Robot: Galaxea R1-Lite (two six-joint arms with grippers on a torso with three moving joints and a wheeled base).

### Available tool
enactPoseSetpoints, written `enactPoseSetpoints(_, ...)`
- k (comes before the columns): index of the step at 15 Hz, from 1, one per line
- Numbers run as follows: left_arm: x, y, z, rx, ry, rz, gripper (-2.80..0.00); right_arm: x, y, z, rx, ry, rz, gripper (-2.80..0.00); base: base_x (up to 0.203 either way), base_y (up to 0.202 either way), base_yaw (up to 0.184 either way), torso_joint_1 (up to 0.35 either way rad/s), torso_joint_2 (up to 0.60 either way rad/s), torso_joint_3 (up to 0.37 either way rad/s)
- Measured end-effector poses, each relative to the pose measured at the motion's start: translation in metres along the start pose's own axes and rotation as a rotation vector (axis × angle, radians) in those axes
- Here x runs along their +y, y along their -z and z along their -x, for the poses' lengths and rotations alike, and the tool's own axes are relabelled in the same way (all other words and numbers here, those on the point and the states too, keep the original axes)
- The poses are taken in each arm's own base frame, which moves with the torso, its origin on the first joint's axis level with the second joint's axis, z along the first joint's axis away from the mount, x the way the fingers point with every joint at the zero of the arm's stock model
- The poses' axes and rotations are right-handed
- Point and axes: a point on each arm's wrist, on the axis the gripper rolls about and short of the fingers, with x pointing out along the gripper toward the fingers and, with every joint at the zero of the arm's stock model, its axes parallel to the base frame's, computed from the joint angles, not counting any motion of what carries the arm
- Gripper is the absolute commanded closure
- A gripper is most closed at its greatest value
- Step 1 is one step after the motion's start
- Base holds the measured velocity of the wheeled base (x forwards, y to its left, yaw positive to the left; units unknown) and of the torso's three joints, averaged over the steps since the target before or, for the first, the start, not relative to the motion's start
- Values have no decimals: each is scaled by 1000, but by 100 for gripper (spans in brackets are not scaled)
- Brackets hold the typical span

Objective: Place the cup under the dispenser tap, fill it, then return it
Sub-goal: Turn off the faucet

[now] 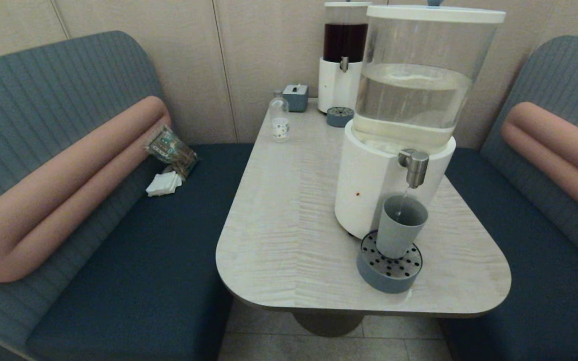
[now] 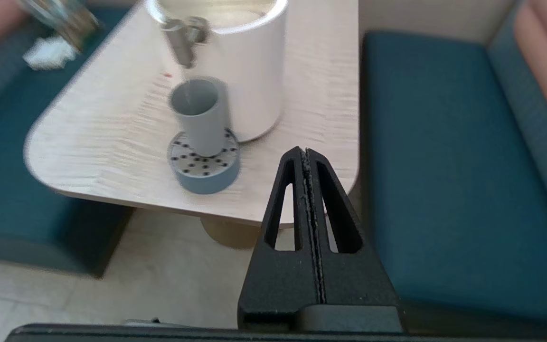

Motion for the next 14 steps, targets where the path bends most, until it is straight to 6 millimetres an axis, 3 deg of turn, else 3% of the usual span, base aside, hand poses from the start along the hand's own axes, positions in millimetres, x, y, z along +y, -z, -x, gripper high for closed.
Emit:
enactPoseSetpoints(8,0,0,0,0,0,0,0,5,80,79,-104,-193,-10,0,0,0,0,0,0,0)
enactPoseSetpoints(11,0,0,0,0,0,0,0,5,103,91,-156,-157,-28,0,0,0,0,0,0,0)
enactPoseSetpoints(14,0,0,0,0,0,0,0,1,113,84,-187,-47,-73,0,0,0,0,0,0,0)
